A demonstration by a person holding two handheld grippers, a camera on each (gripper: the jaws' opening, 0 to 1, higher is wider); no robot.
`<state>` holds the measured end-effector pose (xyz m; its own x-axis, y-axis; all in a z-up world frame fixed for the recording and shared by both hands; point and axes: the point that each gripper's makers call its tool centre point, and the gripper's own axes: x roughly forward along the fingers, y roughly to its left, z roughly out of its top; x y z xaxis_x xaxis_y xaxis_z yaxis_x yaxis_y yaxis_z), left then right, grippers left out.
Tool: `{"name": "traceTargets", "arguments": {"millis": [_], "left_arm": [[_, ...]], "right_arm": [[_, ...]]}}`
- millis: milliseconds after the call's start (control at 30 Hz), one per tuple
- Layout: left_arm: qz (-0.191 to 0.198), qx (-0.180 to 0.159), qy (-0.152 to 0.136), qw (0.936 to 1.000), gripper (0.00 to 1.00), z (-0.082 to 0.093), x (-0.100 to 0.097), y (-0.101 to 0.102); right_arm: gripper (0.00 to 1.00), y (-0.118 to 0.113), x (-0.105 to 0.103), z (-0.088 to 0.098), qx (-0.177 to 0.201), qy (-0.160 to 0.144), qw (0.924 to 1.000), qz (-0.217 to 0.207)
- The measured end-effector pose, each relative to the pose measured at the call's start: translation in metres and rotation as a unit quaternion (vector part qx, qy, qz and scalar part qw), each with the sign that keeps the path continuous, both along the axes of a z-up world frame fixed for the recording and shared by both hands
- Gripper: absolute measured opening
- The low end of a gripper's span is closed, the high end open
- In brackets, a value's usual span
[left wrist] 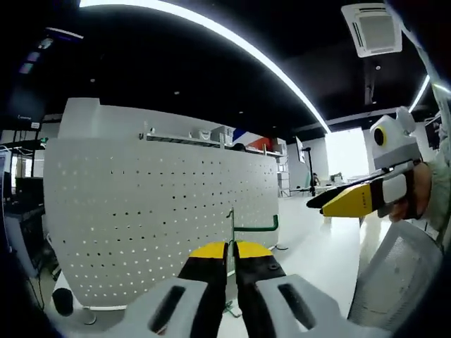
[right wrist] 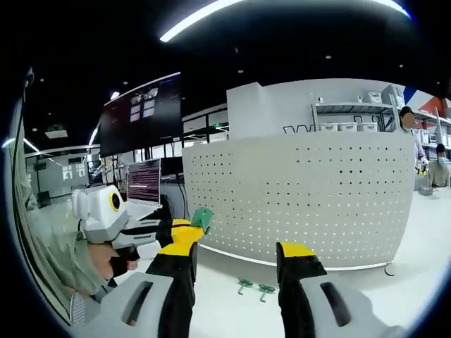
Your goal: Insert the hook assembly into the mounting plate slot until the hook locks in place.
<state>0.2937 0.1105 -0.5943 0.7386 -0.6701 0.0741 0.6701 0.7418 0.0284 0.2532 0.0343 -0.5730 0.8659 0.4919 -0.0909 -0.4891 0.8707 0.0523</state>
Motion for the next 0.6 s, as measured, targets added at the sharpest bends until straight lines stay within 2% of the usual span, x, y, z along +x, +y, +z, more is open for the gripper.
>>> {"name": "traceTargets", "arguments": {"millis": [233, 300, 600], "left_arm": [[-0.004, -0.012, -0.008, 0.9999, 0.03, 0.009, -0.009, -0.006], [-0.006, -0.016, -0.013, 0.9998, 0.03, 0.01, -0.005, -0.001], [-0.016, -0.025, -0.028, 0.9992, 0.03, 0.024, -0.018, -0.015]], "right_arm": [[0.42, 0.006, 0.0, 0.006, 0.008, -0.004, 0.9999, 0.009], [0.42, 0.009, -0.001, 0.009, 0.013, -0.005, 0.9998, 0.013], [0.39, 0.021, -0.001, 0.017, 0.017, -0.011, 0.9994, 0.028]]}}
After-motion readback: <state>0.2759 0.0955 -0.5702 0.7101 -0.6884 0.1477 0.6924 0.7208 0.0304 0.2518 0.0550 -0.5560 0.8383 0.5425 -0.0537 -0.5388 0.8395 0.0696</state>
